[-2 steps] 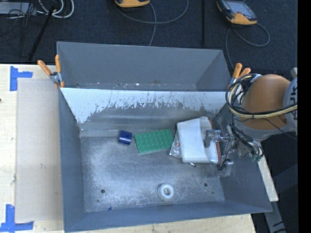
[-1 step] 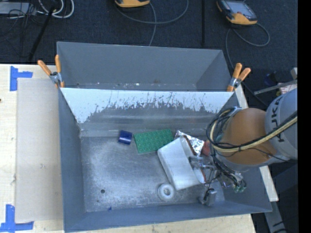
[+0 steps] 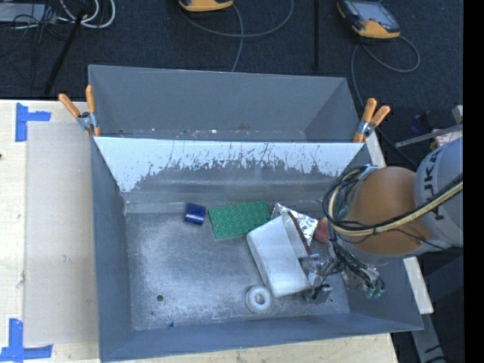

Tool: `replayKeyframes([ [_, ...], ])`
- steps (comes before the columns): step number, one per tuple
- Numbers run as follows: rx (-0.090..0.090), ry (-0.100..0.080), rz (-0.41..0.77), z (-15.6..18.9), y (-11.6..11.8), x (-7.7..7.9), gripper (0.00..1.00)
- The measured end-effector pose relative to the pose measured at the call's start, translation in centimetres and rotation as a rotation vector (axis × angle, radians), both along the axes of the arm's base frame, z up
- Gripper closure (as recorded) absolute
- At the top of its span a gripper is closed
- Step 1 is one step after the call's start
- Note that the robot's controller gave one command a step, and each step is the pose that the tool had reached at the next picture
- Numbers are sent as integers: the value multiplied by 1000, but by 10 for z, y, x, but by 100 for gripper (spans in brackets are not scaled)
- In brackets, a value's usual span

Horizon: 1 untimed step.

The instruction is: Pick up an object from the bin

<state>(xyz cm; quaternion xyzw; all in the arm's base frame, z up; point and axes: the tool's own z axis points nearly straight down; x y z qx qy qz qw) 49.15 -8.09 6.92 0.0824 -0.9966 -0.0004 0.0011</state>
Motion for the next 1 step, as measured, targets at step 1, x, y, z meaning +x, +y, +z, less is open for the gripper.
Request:
replayKeyframes([
  [1, -1, -10, 17, 145, 13, 28, 100],
])
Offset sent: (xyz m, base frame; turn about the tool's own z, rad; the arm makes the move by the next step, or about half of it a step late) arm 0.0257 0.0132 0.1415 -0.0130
